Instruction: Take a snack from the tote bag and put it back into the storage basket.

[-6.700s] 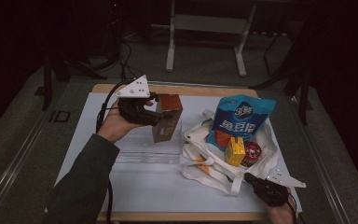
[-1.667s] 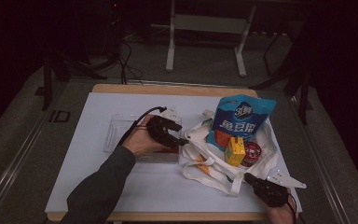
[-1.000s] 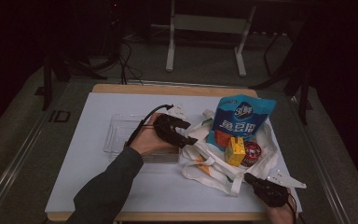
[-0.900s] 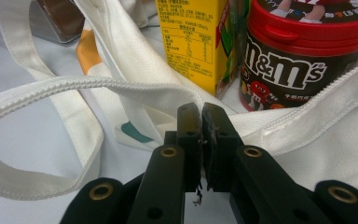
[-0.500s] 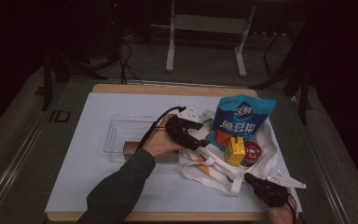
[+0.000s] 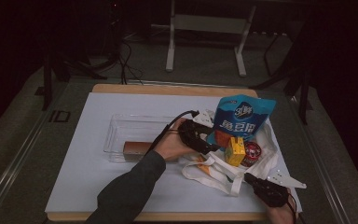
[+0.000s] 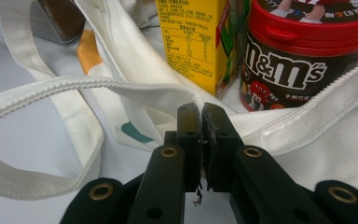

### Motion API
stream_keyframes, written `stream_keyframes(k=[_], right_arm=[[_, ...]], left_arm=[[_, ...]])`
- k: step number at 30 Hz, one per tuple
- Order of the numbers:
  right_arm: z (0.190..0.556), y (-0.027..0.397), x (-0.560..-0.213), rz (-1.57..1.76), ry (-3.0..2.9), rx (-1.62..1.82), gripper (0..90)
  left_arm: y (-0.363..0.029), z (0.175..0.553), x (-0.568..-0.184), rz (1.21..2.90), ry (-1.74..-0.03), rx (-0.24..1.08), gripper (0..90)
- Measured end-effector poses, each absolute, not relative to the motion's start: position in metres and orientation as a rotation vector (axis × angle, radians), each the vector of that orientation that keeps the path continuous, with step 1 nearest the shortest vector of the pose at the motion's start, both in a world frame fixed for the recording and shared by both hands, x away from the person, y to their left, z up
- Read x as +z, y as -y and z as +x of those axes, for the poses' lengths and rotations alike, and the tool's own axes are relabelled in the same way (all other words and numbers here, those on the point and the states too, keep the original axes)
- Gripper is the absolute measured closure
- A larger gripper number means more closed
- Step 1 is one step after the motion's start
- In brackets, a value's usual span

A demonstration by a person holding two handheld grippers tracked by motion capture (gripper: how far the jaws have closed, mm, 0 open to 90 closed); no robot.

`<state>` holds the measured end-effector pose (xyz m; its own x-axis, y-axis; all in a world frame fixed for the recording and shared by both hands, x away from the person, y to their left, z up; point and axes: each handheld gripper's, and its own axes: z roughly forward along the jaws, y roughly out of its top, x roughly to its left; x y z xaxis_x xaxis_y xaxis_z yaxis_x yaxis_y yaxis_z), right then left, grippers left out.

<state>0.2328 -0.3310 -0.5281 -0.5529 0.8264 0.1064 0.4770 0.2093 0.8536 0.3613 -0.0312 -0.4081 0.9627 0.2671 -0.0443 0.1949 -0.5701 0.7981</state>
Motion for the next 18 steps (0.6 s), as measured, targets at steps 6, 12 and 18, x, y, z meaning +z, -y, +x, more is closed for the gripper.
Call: stream_keyframes(k=[6,12,18], right_arm=[[0.233,0.331,-0.528,1.214,-2.115,1.285,85.8],[0.233,0.331,-0.529,1.213,-2.114,1.288,85.5],[0.233,0.332,-0.529,1.215,-2.113,1.292,85.1]], left_arm=[[0.047,0.361,-0.411,2.211,-0.298,0.078,33.0],[0.059,0.361,-0.414,2.229,-0.283,0.067,32.0],[0.068,0.364,-0.417,2.221,-0.288,0.051,27.3]])
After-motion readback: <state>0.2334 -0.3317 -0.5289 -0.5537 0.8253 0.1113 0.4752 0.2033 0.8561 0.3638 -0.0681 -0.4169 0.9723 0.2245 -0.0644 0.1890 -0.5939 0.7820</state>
